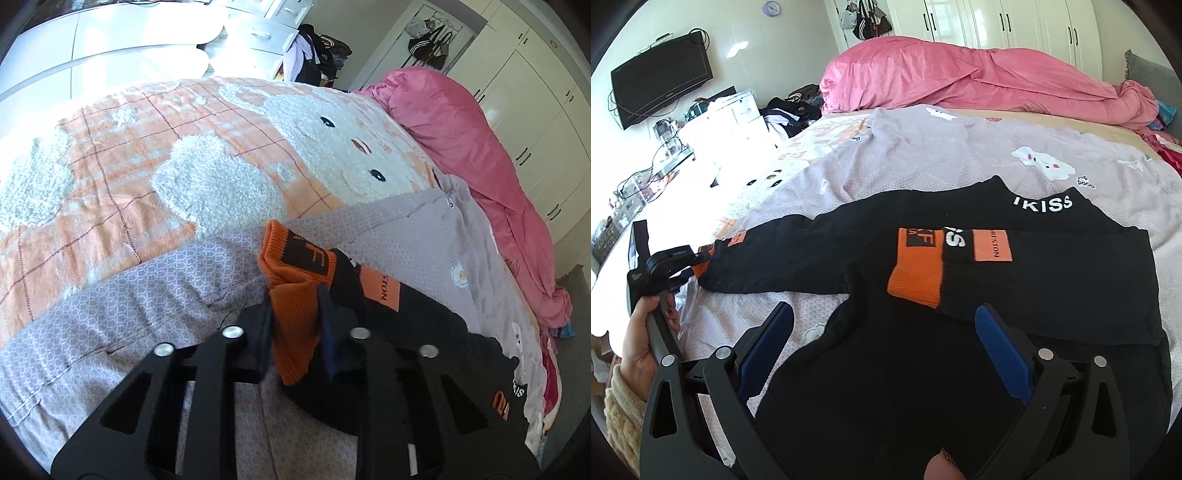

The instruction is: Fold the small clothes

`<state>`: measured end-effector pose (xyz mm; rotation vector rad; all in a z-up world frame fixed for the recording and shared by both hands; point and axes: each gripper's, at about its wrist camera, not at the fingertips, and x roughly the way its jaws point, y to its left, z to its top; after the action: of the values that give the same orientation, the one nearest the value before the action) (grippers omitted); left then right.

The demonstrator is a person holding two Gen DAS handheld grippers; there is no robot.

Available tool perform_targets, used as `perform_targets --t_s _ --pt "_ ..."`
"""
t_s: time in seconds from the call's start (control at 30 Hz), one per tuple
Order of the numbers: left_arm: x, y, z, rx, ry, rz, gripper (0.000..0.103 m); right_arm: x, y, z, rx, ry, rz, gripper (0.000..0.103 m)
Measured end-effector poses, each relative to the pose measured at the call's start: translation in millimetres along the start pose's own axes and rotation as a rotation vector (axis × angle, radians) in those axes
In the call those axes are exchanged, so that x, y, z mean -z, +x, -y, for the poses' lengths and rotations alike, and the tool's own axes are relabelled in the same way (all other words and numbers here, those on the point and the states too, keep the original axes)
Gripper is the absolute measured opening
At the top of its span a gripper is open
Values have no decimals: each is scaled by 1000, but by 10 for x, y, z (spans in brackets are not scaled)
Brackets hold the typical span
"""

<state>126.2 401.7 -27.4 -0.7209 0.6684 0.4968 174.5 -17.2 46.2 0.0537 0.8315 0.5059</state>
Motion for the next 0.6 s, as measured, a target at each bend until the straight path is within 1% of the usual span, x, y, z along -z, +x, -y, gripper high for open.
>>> perform_targets --t_s 0.07,0.27,0.5,0.6 --pt "6 -11 36 16 12 9 7 11 9 32 1 6 -2 98" --pt "36 -261 246 118 57 52 6 73 -5 118 -10 38 -9 98" --pt "166 -702 756 232 174 91 6 164 -121 251 -5 67 -1 98" --pt "241 -855 977 266 213 103 6 197 -198 348 0 87 8 98"
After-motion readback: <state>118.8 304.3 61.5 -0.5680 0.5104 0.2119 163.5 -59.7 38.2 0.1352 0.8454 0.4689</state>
